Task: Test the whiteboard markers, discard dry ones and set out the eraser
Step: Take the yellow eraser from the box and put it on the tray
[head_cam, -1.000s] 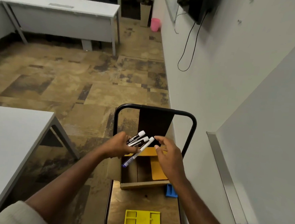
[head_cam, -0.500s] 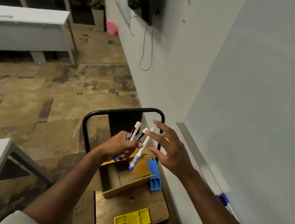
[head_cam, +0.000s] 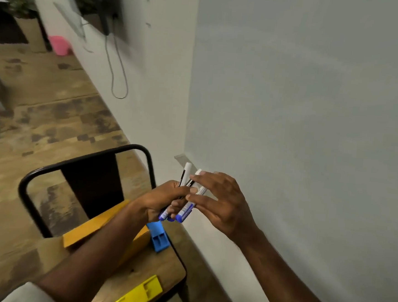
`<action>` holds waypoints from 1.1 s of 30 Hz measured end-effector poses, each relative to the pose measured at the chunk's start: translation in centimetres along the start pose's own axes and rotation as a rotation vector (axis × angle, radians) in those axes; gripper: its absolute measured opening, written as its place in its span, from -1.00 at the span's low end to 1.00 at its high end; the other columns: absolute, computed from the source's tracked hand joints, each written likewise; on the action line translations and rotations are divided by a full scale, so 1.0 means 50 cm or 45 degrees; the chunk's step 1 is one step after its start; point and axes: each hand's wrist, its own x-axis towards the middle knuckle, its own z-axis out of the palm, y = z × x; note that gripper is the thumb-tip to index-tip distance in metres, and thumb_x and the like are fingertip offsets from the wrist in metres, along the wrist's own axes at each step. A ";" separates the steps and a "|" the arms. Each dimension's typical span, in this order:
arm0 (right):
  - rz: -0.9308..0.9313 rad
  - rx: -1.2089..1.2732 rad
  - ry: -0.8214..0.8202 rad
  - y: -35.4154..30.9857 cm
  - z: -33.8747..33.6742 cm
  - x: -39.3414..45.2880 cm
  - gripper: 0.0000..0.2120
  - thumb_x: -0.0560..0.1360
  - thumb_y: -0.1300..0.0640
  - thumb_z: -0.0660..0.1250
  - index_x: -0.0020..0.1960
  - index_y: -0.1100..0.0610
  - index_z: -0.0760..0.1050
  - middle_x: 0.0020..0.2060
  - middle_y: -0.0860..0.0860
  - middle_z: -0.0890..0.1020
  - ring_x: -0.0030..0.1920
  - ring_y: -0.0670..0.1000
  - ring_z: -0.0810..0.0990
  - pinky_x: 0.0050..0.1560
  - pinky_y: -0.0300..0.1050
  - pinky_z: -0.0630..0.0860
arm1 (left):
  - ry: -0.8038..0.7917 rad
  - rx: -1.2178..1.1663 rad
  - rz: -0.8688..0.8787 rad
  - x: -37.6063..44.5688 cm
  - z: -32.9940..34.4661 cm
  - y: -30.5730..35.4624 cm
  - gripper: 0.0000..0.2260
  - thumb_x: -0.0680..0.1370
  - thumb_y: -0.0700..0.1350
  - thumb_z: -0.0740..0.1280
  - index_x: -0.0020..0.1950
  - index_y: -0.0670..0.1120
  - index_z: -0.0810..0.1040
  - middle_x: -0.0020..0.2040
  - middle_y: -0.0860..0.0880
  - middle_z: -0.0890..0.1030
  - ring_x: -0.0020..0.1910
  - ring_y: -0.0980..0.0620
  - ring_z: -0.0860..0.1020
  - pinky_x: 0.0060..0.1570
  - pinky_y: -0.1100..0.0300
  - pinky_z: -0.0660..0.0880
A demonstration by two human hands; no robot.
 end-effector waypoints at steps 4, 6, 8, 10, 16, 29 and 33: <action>0.237 -0.067 0.103 0.011 -0.098 -0.109 -0.83 0.58 0.23 0.40 0.15 0.21 0.66 0.03 0.09 0.69 0.03 0.12 0.66 0.19 0.04 0.54 | 0.095 0.039 -0.051 0.051 0.113 -0.037 -0.64 0.49 0.05 0.44 -0.26 -0.15 0.39 -0.55 -0.02 0.28 -0.64 0.11 0.23 -0.59 0.30 0.24; 0.390 -0.081 0.120 0.009 -0.150 -0.180 -0.80 0.63 0.22 0.32 0.21 0.22 0.63 0.00 0.10 0.67 -0.02 0.12 0.63 0.09 0.01 0.56 | 0.054 0.019 -0.107 0.071 0.172 -0.064 -0.65 0.58 0.11 0.33 -0.27 -0.11 0.47 -0.53 0.00 0.25 -0.62 0.11 0.21 -0.56 0.28 0.23; 0.563 -0.097 0.126 0.001 -0.197 -0.263 -0.70 0.61 0.28 0.34 0.34 0.18 0.54 0.03 0.10 0.64 0.01 0.10 0.59 0.05 -0.05 0.56 | 0.009 -0.028 -0.170 0.091 0.222 -0.100 -0.63 0.64 0.11 0.22 -0.27 -0.07 0.54 -0.51 0.00 0.25 -0.61 0.09 0.21 -0.56 0.27 0.24; 0.739 -0.124 0.106 -0.011 -0.238 -0.362 -0.61 0.59 0.32 0.35 0.40 0.17 0.48 0.06 0.08 0.62 0.03 0.08 0.56 0.05 -0.06 0.56 | -0.036 -0.063 -0.218 0.109 0.268 -0.142 -0.72 0.64 0.05 0.15 -0.11 -0.10 0.49 -0.48 -0.03 0.27 -0.60 0.07 0.23 -0.55 0.26 0.27; 1.142 -0.144 -0.008 -0.085 -0.326 -0.654 -0.68 0.61 0.21 0.34 0.36 0.10 0.53 0.03 0.00 0.63 0.01 0.00 0.56 -0.03 -0.15 0.59 | -0.103 0.105 -0.348 0.141 0.382 -0.259 -0.67 0.61 -0.06 -0.03 -0.30 -0.12 0.31 -0.47 -0.07 0.29 -0.55 0.03 0.24 -0.47 0.19 0.24; 1.632 -0.332 -0.105 -0.149 -0.326 -0.873 -0.78 0.43 0.31 0.53 0.06 0.18 0.64 -0.09 0.05 0.62 -0.10 0.00 0.62 -0.17 -0.28 0.61 | 0.077 0.272 -0.341 0.195 0.473 -0.369 -0.77 0.60 0.01 0.38 -0.06 -0.16 0.52 -0.28 -0.07 0.52 -0.51 0.08 0.32 -0.57 0.26 0.27; 1.677 -0.352 -0.127 -0.119 -0.261 -0.851 -0.83 0.48 0.29 0.46 0.05 0.12 0.66 -0.09 -0.02 0.63 -0.11 -0.02 0.56 -0.21 -0.13 0.61 | 0.219 0.325 -0.381 0.207 0.446 -0.363 -0.73 0.57 0.00 0.42 -0.03 -0.22 0.58 -0.29 -0.10 0.61 -0.48 0.05 0.43 -0.52 0.23 0.39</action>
